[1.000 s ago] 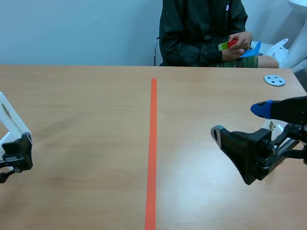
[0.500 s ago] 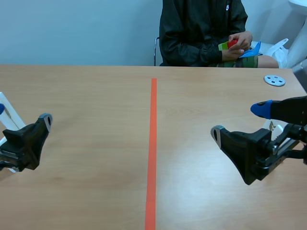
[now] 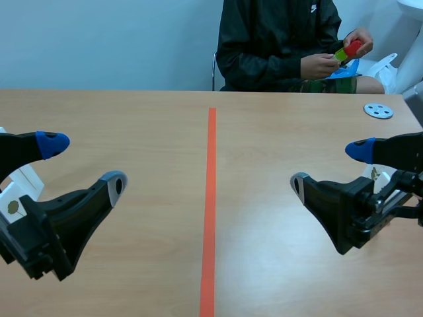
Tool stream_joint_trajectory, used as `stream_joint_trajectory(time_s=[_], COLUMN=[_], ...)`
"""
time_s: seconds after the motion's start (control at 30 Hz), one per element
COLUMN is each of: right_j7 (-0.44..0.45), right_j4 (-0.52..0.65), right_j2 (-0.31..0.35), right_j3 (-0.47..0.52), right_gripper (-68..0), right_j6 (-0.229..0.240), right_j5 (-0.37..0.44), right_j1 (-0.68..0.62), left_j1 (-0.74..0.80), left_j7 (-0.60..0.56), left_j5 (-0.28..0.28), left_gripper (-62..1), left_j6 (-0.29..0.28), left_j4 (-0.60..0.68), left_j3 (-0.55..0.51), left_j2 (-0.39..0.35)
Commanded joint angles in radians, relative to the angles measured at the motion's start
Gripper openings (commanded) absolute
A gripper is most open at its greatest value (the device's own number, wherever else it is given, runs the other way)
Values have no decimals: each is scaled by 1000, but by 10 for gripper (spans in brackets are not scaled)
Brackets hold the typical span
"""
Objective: Sort the leaf by its shape. The table is split by an orange tape line. A compound leaf with several leaflets goes to the left side, a simple leaf with one blade goes to the right side. Return to the home posture when a red brick is placed on the table.
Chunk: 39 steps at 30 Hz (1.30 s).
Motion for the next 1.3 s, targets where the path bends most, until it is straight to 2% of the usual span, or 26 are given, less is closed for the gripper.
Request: stream_joint_trajectory(time_s=[0.0,0.1,0.27,0.63,1.27], right_j7=[15,15,14,15,15], right_j4=[0,0,0,0,0], right_j2=[13,13,13,13,13], right_j3=[16,16,16,16,16], right_gripper=[4,4,4,4,4], right_j6=[-4,-4,-5,-12,-15], right_j5=[14,14,13,14,14], right_j1=[9,9,9,9,9], left_j1=[-9,-14,-33,-36,-47], left_j7=[-11,8,67,11,28], left_j5=[-6,-6,16,1,2], left_gripper=[14,14,14,14,14], left_j6=[-21,-47,-41,-38,-23], left_j4=[-6,-6,-6,-7,-8], left_j3=[24,64,110,110,110], left_j2=[3,-1,-1,-1,0])
